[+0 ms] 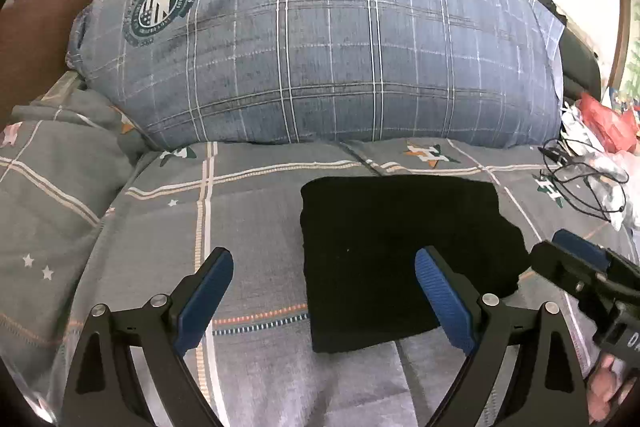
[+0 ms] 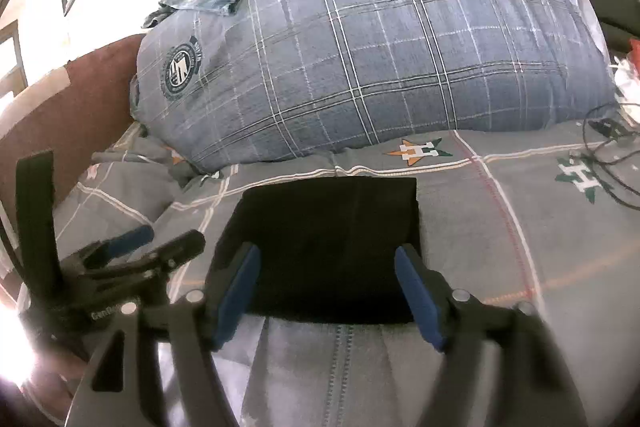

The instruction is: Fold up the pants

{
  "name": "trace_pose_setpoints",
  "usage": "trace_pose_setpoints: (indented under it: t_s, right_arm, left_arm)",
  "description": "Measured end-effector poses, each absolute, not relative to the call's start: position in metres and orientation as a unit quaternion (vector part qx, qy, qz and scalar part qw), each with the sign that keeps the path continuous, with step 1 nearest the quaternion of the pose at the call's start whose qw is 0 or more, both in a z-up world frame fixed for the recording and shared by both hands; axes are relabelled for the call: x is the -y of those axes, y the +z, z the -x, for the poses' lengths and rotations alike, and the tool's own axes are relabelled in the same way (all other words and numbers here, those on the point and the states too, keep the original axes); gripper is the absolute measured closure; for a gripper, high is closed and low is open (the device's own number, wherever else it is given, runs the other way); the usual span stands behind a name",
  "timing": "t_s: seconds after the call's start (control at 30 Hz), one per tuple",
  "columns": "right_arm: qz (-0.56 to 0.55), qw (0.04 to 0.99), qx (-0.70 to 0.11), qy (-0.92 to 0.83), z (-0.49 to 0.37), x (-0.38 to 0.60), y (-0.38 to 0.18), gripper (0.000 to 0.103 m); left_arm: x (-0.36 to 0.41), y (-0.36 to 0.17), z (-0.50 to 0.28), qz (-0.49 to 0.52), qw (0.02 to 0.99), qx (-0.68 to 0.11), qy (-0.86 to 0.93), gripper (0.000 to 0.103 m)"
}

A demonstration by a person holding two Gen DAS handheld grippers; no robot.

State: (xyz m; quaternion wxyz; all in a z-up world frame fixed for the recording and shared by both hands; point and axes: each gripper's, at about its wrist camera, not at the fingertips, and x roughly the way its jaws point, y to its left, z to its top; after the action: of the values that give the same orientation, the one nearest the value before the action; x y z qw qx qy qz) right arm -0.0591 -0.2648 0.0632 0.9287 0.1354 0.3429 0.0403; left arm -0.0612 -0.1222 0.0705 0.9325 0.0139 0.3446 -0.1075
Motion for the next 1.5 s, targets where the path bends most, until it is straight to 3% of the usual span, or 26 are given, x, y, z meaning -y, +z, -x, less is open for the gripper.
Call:
trace_pose_setpoints:
  t_s: [0.37, 0.77, 0.8, 0.83, 0.87, 0.9, 0.93, 1.2, 1.3, 1.5]
  right_arm:
    - [-0.113, 0.929, -0.352, 0.006, 0.058, 0.264, 0.059, 0.023]
    - [-0.146, 0.906, -0.397, -0.012, -0.027, 0.306, 0.021, 0.025]
    - [-0.148, 0.905, -0.4, -0.012, -0.035, 0.308, 0.017, 0.03]
    - [-0.147, 0.902, -0.406, -0.005, -0.044, 0.31, 0.012, 0.054]
    - [-0.145, 0.899, -0.413, 0.006, -0.049, 0.31, 0.009, 0.086]
    - [-0.128, 0.901, -0.414, -0.003, -0.053, 0.309, 0.007, 0.097]
    - [-0.114, 0.905, -0.409, -0.01, -0.054, 0.308, 0.009, 0.101]
    - [-0.058, 0.91, -0.41, -0.024, -0.067, 0.304, -0.011, 0.1]
    - [-0.043, 0.911, -0.411, -0.017, -0.064, 0.311, 0.001, 0.082]
    - [-0.087, 0.916, -0.39, 0.026, -0.026, 0.323, 0.04, 0.079]
  left_arm:
    - [0.111, 0.061, 0.057, 0.005, 0.921, -0.37, -0.124, 0.01]
    - [0.103, 0.041, -0.043, 0.027, 0.894, -0.421, -0.15, 0.01]
    - [0.106, 0.038, -0.051, 0.026, 0.893, -0.424, -0.149, 0.01]
    - [0.109, 0.035, -0.059, 0.025, 0.891, -0.428, -0.151, 0.01]
    - [0.113, 0.032, -0.066, 0.025, 0.888, -0.432, -0.156, 0.01]
    - [0.116, 0.03, -0.071, 0.024, 0.887, -0.432, -0.16, 0.01]
    - [0.12, 0.027, -0.077, 0.017, 0.886, -0.433, -0.164, 0.009]
    - [0.122, 0.006, -0.085, 0.043, 0.877, -0.439, -0.19, 0.008]
    - [0.118, 0.005, -0.088, 0.046, 0.875, -0.44, -0.195, 0.006]
    - [0.109, 0.02, -0.071, 0.03, 0.892, -0.418, -0.168, 0.007]
